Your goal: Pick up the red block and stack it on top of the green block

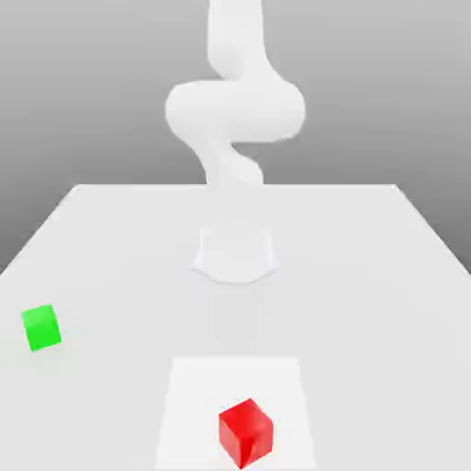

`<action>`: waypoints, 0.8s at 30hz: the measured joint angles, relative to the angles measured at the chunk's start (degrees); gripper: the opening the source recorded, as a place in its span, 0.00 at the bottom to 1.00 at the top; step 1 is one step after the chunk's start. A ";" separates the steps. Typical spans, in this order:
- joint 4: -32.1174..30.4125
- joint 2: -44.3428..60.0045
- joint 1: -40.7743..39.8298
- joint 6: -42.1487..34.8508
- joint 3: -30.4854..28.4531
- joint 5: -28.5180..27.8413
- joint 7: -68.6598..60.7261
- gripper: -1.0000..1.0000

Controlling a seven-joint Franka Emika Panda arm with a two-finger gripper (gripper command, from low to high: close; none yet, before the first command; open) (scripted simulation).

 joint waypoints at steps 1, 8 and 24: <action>-0.45 2.26 -1.26 0.83 1.24 -0.58 2.62 0.50; -3.35 17.08 -7.99 6.24 7.99 -5.27 20.39 0.50; -10.16 49.10 -11.70 19.18 12.02 -7.60 54.59 0.50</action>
